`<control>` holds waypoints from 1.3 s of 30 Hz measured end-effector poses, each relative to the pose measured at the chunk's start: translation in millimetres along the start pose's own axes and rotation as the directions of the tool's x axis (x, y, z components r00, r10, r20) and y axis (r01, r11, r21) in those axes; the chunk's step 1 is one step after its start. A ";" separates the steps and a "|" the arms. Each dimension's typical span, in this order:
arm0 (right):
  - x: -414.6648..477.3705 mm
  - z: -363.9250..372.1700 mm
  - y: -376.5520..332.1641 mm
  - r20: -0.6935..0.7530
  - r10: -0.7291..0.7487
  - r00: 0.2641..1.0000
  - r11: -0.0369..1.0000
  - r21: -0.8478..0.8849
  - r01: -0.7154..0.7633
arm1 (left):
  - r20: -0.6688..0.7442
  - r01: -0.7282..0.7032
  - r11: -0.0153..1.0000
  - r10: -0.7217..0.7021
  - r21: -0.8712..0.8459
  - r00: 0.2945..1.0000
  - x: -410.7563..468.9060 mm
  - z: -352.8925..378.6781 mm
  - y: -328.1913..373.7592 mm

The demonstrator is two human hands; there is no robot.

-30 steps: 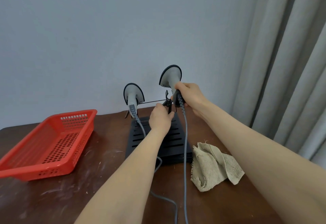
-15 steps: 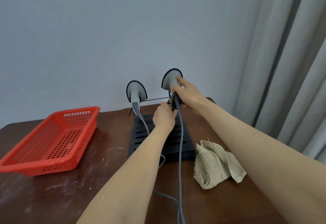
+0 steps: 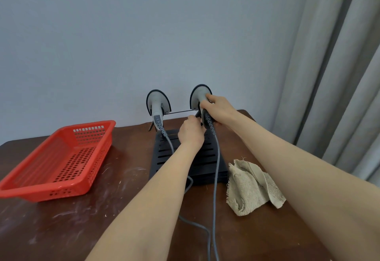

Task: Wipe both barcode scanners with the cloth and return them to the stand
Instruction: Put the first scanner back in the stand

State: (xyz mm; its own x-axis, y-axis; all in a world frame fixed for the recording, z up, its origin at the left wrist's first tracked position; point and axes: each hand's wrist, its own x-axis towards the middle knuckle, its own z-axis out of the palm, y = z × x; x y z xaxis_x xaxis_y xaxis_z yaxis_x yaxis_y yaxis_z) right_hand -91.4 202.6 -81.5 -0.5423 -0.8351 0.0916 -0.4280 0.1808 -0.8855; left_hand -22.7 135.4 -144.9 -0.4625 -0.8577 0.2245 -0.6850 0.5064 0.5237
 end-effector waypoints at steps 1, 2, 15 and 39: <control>-0.2 0.4 -1.1 0.008 -0.003 1.000 1.000 0.000 0.003 | 0.001 0.003 1.000 -0.003 -0.002 1.000 0.1 -0.1 -0.2; -0.7 1.3 -2.0 0.011 -0.005 1.000 1.000 -0.003 0.005 | 0.005 0.009 1.000 -0.009 -0.003 1.000 0.2 0.0 -0.8; -7.3 -1.1 -4.2 -0.016 -0.003 1.000 0.998 -0.067 0.002 | 0.189 -0.007 0.996 -0.010 0.092 0.982 -3.6 -35.0 2.0; -40.4 24.0 -46.6 -0.387 -0.276 0.880 0.948 -0.259 0.184 | -0.337 0.014 0.992 -0.054 -0.122 0.940 -27.4 -134.6 -41.6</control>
State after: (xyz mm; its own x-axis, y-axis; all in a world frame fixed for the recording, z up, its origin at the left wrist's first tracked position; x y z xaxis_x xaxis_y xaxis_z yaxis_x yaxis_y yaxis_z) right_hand -32.2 215.5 -54.9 -0.6386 -0.5839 0.5012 -0.6927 0.1525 -0.7049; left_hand 94.2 125.9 -62.2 -0.2076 -0.8635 0.4596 -0.6179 0.4800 0.6228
